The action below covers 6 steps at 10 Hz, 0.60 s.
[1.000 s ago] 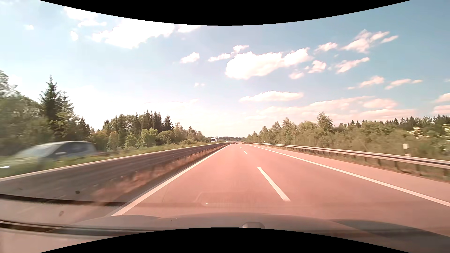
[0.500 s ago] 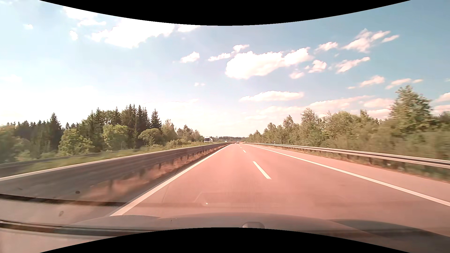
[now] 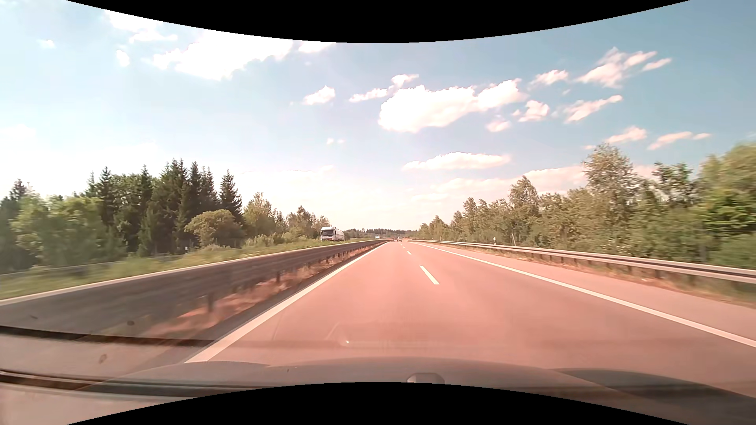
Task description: Follow the waypoints while adhering to traffic rules and regulations
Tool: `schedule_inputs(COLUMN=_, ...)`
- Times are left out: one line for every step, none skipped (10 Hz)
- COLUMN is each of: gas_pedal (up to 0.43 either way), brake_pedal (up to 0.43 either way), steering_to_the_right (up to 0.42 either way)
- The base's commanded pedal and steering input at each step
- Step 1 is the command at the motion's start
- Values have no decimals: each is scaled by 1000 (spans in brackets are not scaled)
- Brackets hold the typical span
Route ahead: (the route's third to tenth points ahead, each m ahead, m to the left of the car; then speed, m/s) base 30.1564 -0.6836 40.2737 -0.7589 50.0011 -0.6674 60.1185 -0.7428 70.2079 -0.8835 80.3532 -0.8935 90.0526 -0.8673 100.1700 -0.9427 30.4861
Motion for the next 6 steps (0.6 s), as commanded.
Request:
schedule_inputs(gas_pedal=331, brake_pedal=0, steering_to_the_right=1)
schedule_inputs(gas_pedal=331, brake_pedal=0, steering_to_the_right=1)
schedule_inputs(gas_pedal=331, brake_pedal=0, steering_to_the_right=1)
schedule_inputs(gas_pedal=331, brake_pedal=0, steering_to_the_right=1)
schedule_inputs(gas_pedal=331, brake_pedal=0, steering_to_the_right=2)
schedule_inputs(gas_pedal=331, brake_pedal=0, steering_to_the_right=2)
